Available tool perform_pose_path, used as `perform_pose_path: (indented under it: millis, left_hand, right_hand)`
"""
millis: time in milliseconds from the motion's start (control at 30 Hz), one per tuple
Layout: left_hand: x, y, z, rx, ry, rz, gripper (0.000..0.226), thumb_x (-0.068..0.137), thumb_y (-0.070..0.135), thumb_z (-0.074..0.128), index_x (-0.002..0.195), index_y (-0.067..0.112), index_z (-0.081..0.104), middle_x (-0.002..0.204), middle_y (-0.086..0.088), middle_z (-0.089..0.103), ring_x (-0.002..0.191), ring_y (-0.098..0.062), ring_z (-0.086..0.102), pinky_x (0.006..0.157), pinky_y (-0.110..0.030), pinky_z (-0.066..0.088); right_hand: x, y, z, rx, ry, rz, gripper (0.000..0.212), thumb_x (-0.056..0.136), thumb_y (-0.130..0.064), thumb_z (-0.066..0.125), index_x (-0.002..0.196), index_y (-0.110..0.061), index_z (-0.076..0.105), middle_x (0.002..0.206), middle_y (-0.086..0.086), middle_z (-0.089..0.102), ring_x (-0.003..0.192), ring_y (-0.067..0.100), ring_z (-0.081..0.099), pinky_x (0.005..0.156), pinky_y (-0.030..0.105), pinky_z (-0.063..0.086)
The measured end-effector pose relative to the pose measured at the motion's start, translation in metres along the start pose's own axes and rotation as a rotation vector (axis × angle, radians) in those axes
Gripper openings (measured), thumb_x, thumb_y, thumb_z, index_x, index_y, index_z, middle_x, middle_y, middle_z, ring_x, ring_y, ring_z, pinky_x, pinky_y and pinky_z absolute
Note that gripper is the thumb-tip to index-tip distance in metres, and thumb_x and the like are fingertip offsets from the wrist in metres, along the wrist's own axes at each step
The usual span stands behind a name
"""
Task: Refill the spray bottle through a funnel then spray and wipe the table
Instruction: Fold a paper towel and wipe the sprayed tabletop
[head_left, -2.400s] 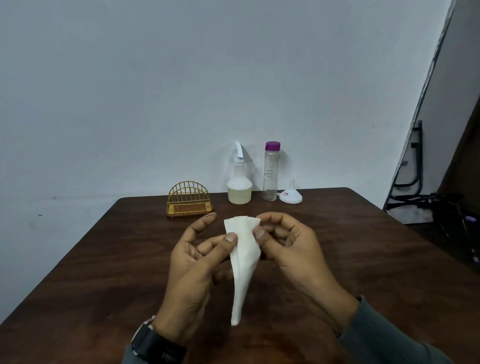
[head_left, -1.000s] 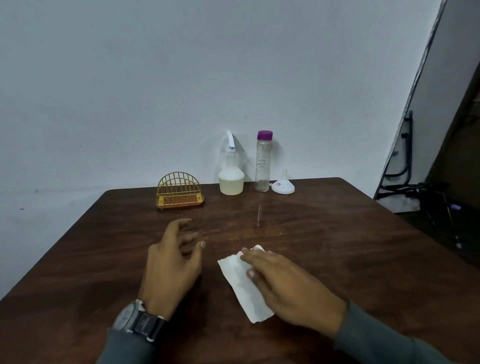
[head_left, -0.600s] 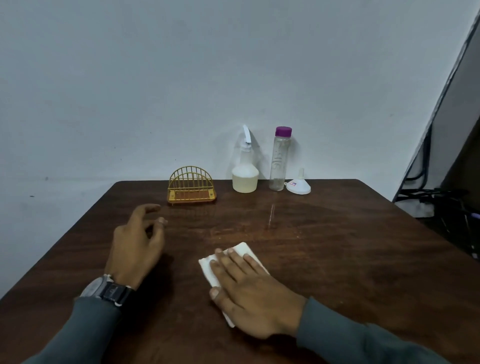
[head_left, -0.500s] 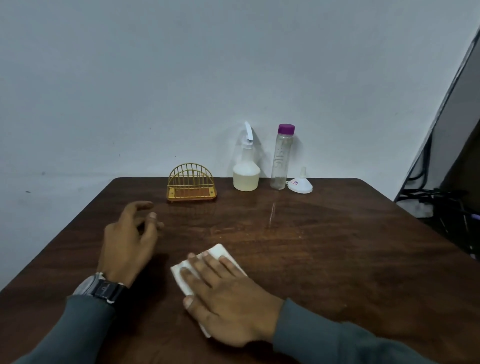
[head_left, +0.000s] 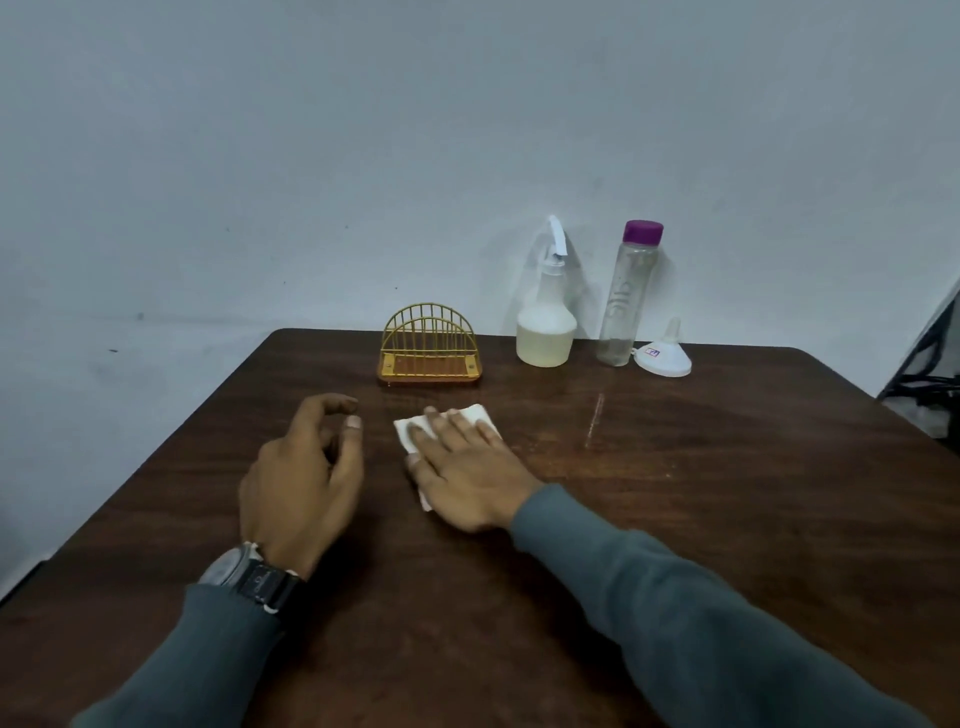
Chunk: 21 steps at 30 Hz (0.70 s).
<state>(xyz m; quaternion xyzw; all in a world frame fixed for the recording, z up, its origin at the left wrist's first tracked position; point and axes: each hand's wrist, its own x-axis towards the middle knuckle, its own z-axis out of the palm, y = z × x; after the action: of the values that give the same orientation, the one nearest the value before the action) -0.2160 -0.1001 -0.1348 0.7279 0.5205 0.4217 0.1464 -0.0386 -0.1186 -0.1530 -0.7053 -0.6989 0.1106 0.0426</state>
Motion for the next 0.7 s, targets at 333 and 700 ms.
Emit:
perform_pose_path:
  millis: [333,700]
  left_hand:
    - [-0.003,0.003,0.017,-0.057,0.031,0.086,0.017,0.099,0.037,0.056,0.116,0.034,0.062,0.075,0.008,0.064,0.076,-0.028,0.065,0.065,-0.040,0.052]
    - [-0.001,-0.004,0.018,-0.056,0.096,0.116,0.024,0.100,0.034,0.058,0.123,0.027,0.062,0.085,0.023,0.056,0.090,-0.021,0.055,0.066,-0.036,0.044]
  right_hand:
    - [-0.081,-0.038,0.022,0.056,-0.015,-0.042,0.066,0.107,-0.054,0.015,0.165,-0.030,-0.003,0.172,-0.003,-0.019,0.156,0.017,-0.026,0.125,0.044,-0.018]
    - [-0.007,0.024,-0.004,0.006,-0.009,0.092,0.065,0.107,-0.057,0.012,0.166,-0.031,0.003,0.174,-0.002,-0.012,0.160,0.019,-0.013,0.128,0.045,-0.011]
